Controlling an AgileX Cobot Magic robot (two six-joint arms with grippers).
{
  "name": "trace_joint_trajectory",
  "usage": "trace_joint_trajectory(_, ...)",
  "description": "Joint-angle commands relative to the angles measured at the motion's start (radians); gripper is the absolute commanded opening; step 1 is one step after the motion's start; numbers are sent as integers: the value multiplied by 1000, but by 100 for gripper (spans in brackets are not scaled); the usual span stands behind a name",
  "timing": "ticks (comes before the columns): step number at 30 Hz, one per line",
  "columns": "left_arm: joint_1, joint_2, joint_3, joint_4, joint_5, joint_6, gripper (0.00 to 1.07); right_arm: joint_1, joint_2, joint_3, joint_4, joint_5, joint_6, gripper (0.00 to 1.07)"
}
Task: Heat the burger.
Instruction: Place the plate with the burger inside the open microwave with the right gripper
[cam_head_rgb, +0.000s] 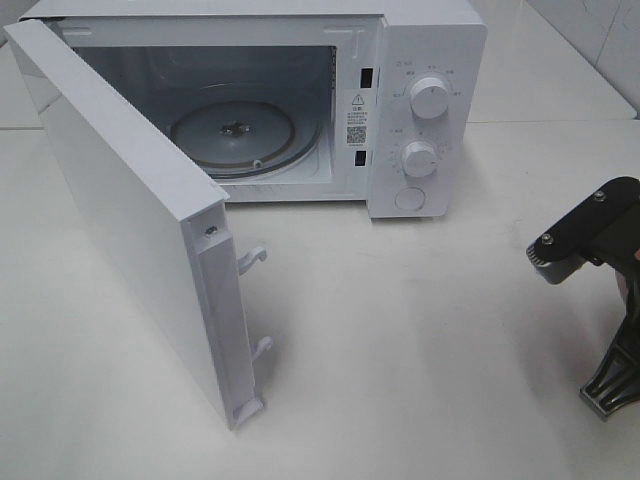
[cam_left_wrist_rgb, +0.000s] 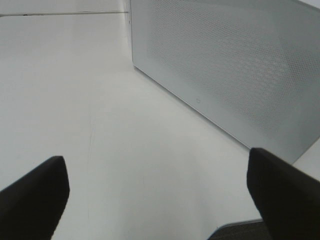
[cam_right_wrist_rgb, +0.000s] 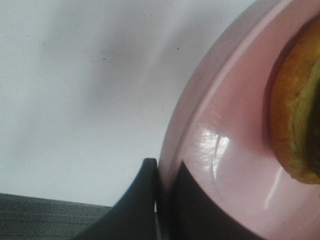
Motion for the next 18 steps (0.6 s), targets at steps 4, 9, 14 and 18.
trace_joint_trajectory(4,-2,1,1,3,-3,0,88,53,-15,3,-36,43,-29,0)
trace_joint_trajectory(9,-2,1,1,3,-3,0,88,113,-15,3,-36,42,-36,0)
trace_joint_trajectory(14,-2,1,1,3,-3,0,88,172,-15,3,-36,42,-55,0)
trace_joint_trajectory(18,-2,1,1,3,-3,0,88,229,-15,3,-36,42,-76,0)
